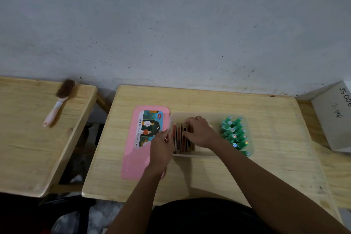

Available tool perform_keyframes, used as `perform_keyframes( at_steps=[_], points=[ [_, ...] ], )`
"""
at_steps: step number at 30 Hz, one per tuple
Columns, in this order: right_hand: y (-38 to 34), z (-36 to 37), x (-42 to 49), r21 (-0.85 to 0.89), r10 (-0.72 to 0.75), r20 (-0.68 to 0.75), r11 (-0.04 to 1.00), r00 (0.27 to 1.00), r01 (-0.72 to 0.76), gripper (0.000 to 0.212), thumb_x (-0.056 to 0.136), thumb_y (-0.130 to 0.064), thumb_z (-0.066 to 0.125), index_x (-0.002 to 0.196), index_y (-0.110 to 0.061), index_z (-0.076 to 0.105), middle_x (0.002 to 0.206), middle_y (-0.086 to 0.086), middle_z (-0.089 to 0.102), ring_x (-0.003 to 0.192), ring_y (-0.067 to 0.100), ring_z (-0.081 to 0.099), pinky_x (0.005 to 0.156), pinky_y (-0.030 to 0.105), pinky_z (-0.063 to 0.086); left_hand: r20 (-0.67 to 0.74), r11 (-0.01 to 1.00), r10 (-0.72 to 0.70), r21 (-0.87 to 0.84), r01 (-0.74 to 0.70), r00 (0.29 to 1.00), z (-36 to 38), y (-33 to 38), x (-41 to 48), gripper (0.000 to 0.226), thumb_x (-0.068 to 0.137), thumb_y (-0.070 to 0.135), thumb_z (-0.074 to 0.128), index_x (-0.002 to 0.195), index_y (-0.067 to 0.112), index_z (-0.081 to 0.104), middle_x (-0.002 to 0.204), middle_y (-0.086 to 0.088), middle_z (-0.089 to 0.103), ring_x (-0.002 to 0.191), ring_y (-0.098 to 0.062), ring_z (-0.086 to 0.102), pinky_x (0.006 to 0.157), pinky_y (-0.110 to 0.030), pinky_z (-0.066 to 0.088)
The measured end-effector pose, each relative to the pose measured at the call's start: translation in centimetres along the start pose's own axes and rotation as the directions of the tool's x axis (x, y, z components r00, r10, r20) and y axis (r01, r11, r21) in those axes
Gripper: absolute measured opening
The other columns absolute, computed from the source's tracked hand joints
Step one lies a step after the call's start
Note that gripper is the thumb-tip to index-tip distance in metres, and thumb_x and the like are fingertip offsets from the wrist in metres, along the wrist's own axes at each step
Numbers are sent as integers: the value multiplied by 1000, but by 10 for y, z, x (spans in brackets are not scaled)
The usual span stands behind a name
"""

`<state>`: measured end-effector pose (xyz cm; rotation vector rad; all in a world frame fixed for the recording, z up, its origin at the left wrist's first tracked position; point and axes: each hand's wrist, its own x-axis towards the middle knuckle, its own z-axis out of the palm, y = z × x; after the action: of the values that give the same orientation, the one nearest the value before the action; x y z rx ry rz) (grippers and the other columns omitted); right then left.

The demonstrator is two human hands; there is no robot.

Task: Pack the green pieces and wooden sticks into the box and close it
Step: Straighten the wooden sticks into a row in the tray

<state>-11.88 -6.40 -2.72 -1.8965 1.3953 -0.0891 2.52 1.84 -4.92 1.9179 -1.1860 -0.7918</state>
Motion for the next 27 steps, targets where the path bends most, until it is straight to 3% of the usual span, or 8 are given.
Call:
perform_keyframes(
  at_steps=[4, 7, 10, 15, 20, 22, 25, 27],
  points=[
    [-4, -4, -11, 284, -15, 18, 959, 1000, 9, 35, 85, -21, 69, 113, -24, 49, 104, -2, 62, 94, 19, 60, 76, 27, 47, -6, 1000, 10, 27, -10, 1000, 1, -2, 2, 26, 97, 18, 51, 114, 6, 65, 96, -6, 62, 89, -16, 59, 76, -34, 56],
    [-7, 1, -18, 378, -28, 18, 926, 999, 19, 37, 85, -12, 68, 112, -23, 46, 89, -3, 66, 88, 23, 66, 81, 36, 55, -27, 999, 34, 40, -33, 999, 1, -3, 3, 26, 96, 18, 52, 111, 3, 67, 92, -10, 64, 85, -20, 60, 78, -39, 54],
    [-9, 6, -23, 514, 33, -16, 857, 999, -20, 40, 84, -12, 71, 115, -22, 47, 92, 2, 64, 92, 27, 66, 81, 35, 52, -16, 999, 35, 31, -35, 999, 0, -2, 3, 24, 97, 19, 52, 109, 5, 68, 91, -9, 63, 86, -19, 59, 76, -35, 54],
    [-14, -7, -26, 837, 204, 17, 533, 979, -125, 46, 90, -13, 65, 126, -17, 37, 116, 18, 61, 89, 26, 65, 76, 43, 59, 23, 998, 44, 42, -45, 999, 1, -4, 3, 24, 98, 21, 48, 106, 8, 67, 88, -5, 62, 81, -13, 61, 65, -17, 49],
    [-13, -13, -27, 949, 227, 136, 250, 964, -193, 37, 96, -16, 57, 124, -17, 34, 106, 20, 66, 83, 29, 68, 62, 41, 56, -1, 999, 42, 31, -42, 999, 1, -1, 2, 22, 97, 17, 50, 106, 7, 68, 86, -4, 60, 81, -14, 59, 64, -15, 46],
    [-13, -15, -31, 932, 228, 162, 285, 960, -225, 25, 98, -22, 54, 119, -10, 48, 87, 15, 67, 72, 24, 63, 57, 37, 50, -9, 999, 42, 21, -41, 999, 0, 0, 1, 23, 97, 17, 50, 108, 6, 67, 86, -4, 60, 81, -14, 58, 63, -13, 44],
    [-10, -19, -34, 794, 212, 147, 557, 966, -243, 26, 97, -25, 53, 104, -4, 66, 78, 12, 59, 63, 18, 52, 49, 29, 41, -13, 1000, 28, 2, -28, 1000, 0, 1, 0, 23, 97, 16, 50, 108, 5, 67, 88, -4, 59, 82, -15, 58, 66, -18, 48],
    [-10, -25, -35, 639, 182, 162, 730, 970, -243, 21, 95, -18, 55, 110, -10, 68, 78, 7, 59, 62, 12, 53, 47, 24, 42, -17, 1000, 26, -3, -26, 1000, 0, 1, 0, 22, 97, 15, 50, 107, 5, 67, 88, -4, 60, 82, -15, 58, 66, -19, 48]
  ],
)
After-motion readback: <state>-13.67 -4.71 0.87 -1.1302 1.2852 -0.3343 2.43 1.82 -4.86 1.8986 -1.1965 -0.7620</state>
